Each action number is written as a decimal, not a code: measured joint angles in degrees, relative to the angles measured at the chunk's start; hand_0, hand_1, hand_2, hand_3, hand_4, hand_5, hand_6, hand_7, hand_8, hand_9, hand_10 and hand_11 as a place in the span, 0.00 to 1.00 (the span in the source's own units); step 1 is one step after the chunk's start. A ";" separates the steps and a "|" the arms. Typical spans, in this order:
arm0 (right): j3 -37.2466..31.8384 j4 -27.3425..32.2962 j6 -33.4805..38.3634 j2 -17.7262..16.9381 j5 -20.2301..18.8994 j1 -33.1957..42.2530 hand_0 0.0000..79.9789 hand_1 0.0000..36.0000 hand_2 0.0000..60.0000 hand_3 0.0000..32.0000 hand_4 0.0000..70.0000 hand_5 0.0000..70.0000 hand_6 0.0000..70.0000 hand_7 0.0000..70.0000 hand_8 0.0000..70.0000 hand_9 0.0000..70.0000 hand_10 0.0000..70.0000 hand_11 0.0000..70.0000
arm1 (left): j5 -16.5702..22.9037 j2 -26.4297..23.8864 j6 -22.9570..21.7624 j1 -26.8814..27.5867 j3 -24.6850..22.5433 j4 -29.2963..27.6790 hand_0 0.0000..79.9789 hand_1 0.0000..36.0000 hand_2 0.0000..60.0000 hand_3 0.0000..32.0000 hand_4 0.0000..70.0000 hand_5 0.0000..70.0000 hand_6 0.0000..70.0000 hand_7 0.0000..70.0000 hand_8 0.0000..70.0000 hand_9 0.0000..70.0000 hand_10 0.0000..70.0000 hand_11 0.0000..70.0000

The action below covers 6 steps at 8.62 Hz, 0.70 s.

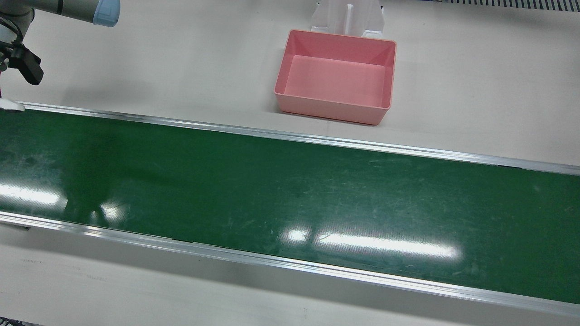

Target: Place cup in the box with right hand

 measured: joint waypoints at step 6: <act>-0.36 -0.02 -0.47 0.26 0.13 -2.46 0.61 0.16 0.02 0.00 0.24 0.04 0.04 0.19 0.02 0.08 0.00 0.00 | 0.04 0.00 0.00 0.00 -0.03 0.00 0.00 0.00 0.00 0.00 0.00 0.00 0.00 0.00 0.00 0.00 0.00 0.00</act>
